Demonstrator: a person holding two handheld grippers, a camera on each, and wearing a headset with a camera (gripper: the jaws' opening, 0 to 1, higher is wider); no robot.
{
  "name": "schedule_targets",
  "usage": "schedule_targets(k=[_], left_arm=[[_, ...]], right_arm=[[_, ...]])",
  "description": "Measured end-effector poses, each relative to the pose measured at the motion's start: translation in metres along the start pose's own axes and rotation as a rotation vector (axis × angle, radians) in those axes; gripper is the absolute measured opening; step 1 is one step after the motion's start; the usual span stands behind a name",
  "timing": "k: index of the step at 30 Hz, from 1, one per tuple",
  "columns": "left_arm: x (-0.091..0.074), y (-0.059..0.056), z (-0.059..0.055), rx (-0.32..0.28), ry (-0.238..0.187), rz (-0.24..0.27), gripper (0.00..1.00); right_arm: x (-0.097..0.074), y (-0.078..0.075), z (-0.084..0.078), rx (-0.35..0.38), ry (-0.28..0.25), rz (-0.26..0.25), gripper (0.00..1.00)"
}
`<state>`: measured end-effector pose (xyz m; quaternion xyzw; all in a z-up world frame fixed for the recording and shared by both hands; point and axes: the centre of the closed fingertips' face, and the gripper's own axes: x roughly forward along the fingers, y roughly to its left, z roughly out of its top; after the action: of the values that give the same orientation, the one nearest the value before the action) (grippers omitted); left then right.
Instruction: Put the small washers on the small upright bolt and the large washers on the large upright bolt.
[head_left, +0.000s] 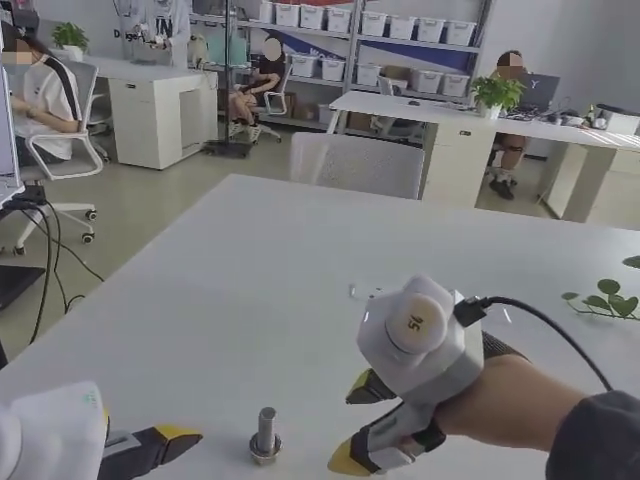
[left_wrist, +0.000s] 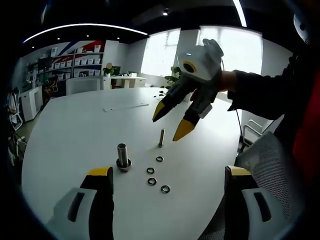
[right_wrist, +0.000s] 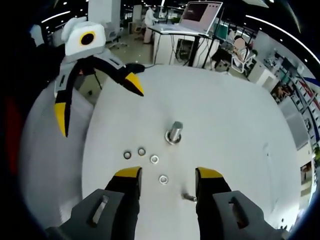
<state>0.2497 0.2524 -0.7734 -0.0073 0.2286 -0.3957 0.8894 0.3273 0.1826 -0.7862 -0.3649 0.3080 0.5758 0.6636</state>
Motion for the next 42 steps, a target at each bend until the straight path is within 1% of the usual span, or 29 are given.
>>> schedule_targets(k=[7, 11, 14, 19, 25, 32, 35, 38, 41, 42], left_arm=[[-0.001, 0.0, 0.001, 0.002, -0.003, 0.001, 0.92], [-0.001, -0.001, 0.002, 0.001, -0.005, -0.001, 0.92], [0.0, -0.003, 0.003, 0.002, -0.005, -0.004, 0.92], [0.001, -0.003, 0.004, 0.006, -0.009, -0.003, 0.92], [0.001, -0.003, 0.005, 0.005, -0.012, 0.0, 0.92], [0.001, -0.002, 0.006, 0.004, -0.016, 0.003, 0.92], [0.001, -0.001, 0.006, 0.002, -0.016, 0.005, 0.92], [0.002, 0.0, 0.005, 0.001, -0.016, 0.006, 0.92], [0.002, -0.001, 0.005, 0.0, -0.015, 0.006, 0.92], [0.002, 0.0, 0.005, 0.0, -0.016, 0.007, 0.92]], right_arm=[[-0.008, 0.01, -0.013, 0.039, -0.009, -0.003, 0.45], [-0.009, 0.016, -0.027, 0.052, 0.01, -0.001, 0.44], [-0.009, 0.022, -0.032, 0.056, 0.022, 0.007, 0.44], [-0.007, 0.021, -0.034, 0.061, 0.027, 0.013, 0.44], [-0.002, 0.015, -0.034, 0.057, 0.04, 0.023, 0.42], [0.012, 0.009, -0.04, 0.045, 0.079, 0.05, 0.38], [0.021, 0.006, -0.043, 0.055, 0.09, 0.066, 0.36], [0.029, 0.003, -0.045, 0.056, 0.104, 0.07, 0.35], [0.036, 0.005, -0.046, 0.052, 0.118, 0.086, 0.33], [0.039, 0.005, -0.047, 0.045, 0.131, 0.09, 0.33]])
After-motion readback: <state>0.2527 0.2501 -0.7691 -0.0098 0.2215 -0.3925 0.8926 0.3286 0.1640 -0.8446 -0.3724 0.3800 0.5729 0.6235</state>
